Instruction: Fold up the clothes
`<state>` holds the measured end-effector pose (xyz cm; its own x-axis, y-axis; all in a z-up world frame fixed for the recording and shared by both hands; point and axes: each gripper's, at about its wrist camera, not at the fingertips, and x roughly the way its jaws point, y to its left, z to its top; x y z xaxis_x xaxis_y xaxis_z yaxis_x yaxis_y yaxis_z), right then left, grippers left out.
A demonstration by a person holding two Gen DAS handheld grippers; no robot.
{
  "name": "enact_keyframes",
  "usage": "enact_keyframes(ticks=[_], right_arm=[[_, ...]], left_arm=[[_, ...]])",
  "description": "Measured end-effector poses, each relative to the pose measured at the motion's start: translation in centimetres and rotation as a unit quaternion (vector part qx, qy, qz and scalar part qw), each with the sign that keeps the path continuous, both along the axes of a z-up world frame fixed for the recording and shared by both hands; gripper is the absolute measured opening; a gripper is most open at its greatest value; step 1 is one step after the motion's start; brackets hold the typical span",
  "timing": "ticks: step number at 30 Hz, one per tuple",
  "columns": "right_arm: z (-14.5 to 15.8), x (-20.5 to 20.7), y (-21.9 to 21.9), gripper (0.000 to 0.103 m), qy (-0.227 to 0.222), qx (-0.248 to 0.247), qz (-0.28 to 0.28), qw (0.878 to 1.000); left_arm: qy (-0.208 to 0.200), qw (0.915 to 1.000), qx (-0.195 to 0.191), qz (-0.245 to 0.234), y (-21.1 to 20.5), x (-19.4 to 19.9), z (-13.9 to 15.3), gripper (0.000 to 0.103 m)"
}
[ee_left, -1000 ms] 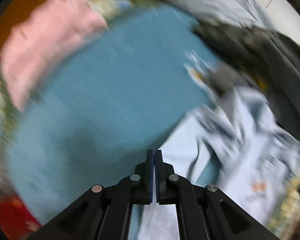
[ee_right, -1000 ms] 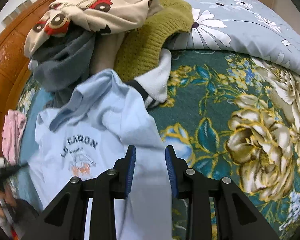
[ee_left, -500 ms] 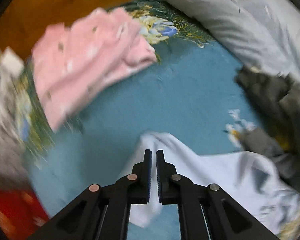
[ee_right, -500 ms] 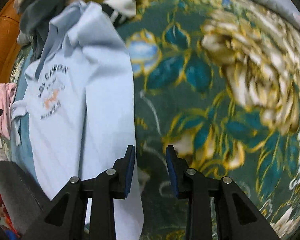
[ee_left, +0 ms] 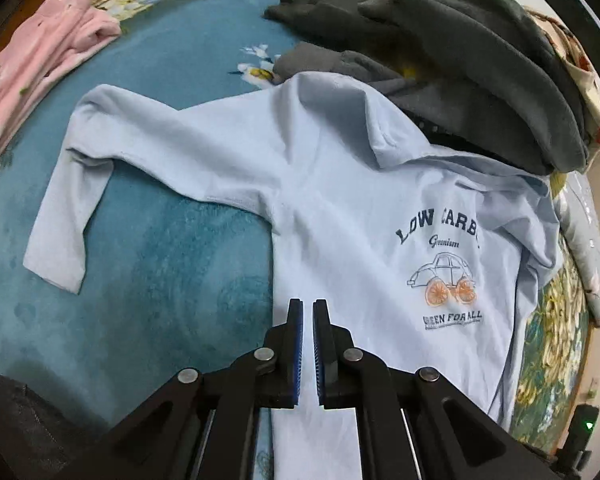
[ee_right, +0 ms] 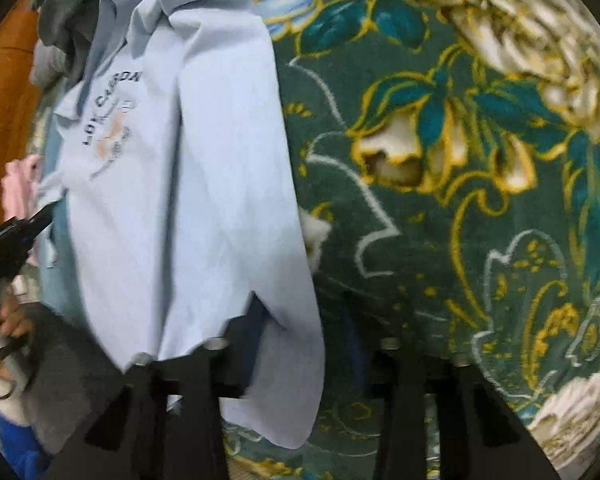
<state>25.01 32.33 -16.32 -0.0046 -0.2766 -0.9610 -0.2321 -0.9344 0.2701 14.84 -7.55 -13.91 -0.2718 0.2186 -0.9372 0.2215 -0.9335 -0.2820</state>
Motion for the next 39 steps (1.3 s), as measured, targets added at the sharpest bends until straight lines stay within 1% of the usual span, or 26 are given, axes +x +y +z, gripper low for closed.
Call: enact_keyframes(ticks=[1, 2, 3, 5, 6, 7, 8, 10, 12, 14, 17, 19, 20, 22, 23, 24, 25, 27, 29, 31, 33, 34, 35, 36, 38, 39], right_arm=[[0.3, -0.1, -0.1, 0.006, 0.002, 0.015, 0.001, 1.000], [0.9, -0.5, 0.0, 0.006, 0.009, 0.030, 0.002, 1.000], [2.0, -1.2, 0.7, 0.006, 0.024, 0.057, 0.003, 0.998], [4.3, -2.7, 2.1, 0.006, 0.056, 0.112, 0.005, 0.992], [5.7, -3.6, 3.3, 0.006, 0.071, 0.149, -0.001, 0.986], [7.2, -4.7, 4.6, 0.006, 0.089, 0.197, -0.006, 0.976], [8.6, -5.9, 6.1, 0.006, 0.106, 0.249, -0.009, 0.963], [11.4, -8.6, 9.1, 0.006, 0.133, 0.340, -0.019, 0.931], [12.3, -11.0, 11.3, 0.006, 0.140, 0.371, -0.036, 0.917], [13.0, -13.0, 13.4, 0.006, 0.141, 0.380, -0.060, 0.912], [12.7, -14.4, 15.0, 0.006, 0.125, 0.362, -0.081, 0.920], [12.3, -14.2, 15.6, 0.007, 0.131, 0.341, -0.090, 0.926], [11.7, -14.3, 15.5, 0.012, 0.134, 0.331, -0.092, 0.929], [12.0, -13.4, 15.0, 0.029, 0.143, 0.324, -0.082, 0.932], [11.9, -12.9, 14.2, 0.045, 0.147, 0.322, -0.075, 0.932], [12.2, -12.4, 13.7, 0.052, 0.154, 0.319, -0.069, 0.933], [12.5, -11.6, 13.2, 0.052, 0.165, 0.313, -0.064, 0.933], [13.0, -9.4, 11.3, 0.052, 0.199, 0.274, -0.058, 0.939], [12.0, -7.3, 8.7, 0.052, 0.206, 0.203, -0.028, 0.957], [9.7, -5.2, 4.9, 0.052, 0.194, 0.164, 0.016, 0.967], [7.4, -3.2, 1.1, 0.052, 0.180, 0.124, 0.059, 0.974], [6.4, -2.7, 0.0, 0.052, 0.166, 0.099, 0.071, 0.979], [4.7, -2.2, -1.5, 0.052, 0.142, 0.065, 0.089, 0.984], [3.5, -1.7, -2.7, 0.052, 0.124, 0.053, 0.102, 0.986], [1.4, -1.0, -4.5, 0.052, 0.108, 0.059, 0.120, 0.985], [0.7, -0.8, -4.7, 0.052, 0.103, 0.060, 0.111, 0.987]], left_arm=[[0.005, 0.9999, 0.004, 0.013, -0.6, 0.3, 0.3, 0.007], [0.009, 0.9996, 0.009, 0.025, -1.3, 0.6, 0.6, 0.007], [0.010, 0.9991, 0.016, 0.037, -1.9, 0.9, 0.8, 0.007], [0.011, 0.9972, 0.036, 0.064, -3.2, 1.5, 0.9, 0.007], [0.014, 0.9965, 0.041, 0.071, -3.6, 1.7, 1.1, 0.007], [0.017, 0.9957, 0.046, 0.079, -4.0, 1.9, 1.2, 0.007], [0.019, 0.9947, 0.052, 0.086, -4.4, 2.1, 1.4, 0.007], [0.026, 0.9939, 0.055, 0.092, -4.7, 2.3, 1.7, 0.007], [0.029, 0.9942, 0.051, 0.090, -4.8, 2.5, 2.0, 0.007], [0.026, 0.9943, 0.046, 0.093, -4.9, 2.6, 2.0, 0.007], [0.016, 0.9929, 0.046, 0.108, -5.5, 2.6, 1.5, 0.007], [0.011, 0.9913, 0.051, 0.121, -5.8, 2.5, 1.2, 0.007], [0.010, 0.9901, 0.054, 0.129, -6.1, 2.6, 1.1, 0.007], [0.008, 0.9893, 0.055, 0.134, -6.2, 2.6, 1.1, 0.007], [0.007, 0.9892, 0.055, 0.135, -6.2, 2.6, 1.1, 0.007], [0.007, 0.9898, 0.051, 0.133, -6.0, 2.6, 1.2, 0.007], [0.009, 0.9905, 0.047, 0.129, -5.9, 2.5, 1.3, 0.007], [0.011, 0.9918, 0.039, 0.121, -5.5, 2.4, 1.6, 0.007], [0.012, 0.9924, 0.038, 0.116, -5.2, 2.4, 1.8, 0.007], [0.011, 0.9924, 0.038, 0.117, -5.2, 2.7, 2.0, 0.007], [0.013, 0.9922, 0.039, 0.117, -5.2, 3.0, 2.4, 0.007], [0.018, 0.9921, 0.040, 0.118, -5.3, 3.2, 2.7, 0.007], [0.022, 0.9919, 0.041, 0.118, -5.3, 3.5, 3.0, 0.007], [0.027, 0.9916, 0.042, 0.119, -5.4, 3.7, 3.4, 0.007], [0.037, 0.9906, 0.048, 0.122, -5.7, 4.3, 4.1, 0.007], [0.041, 0.9899, 0.053, 0.125, -5.8, 4.6, 4.4, 0.007]])
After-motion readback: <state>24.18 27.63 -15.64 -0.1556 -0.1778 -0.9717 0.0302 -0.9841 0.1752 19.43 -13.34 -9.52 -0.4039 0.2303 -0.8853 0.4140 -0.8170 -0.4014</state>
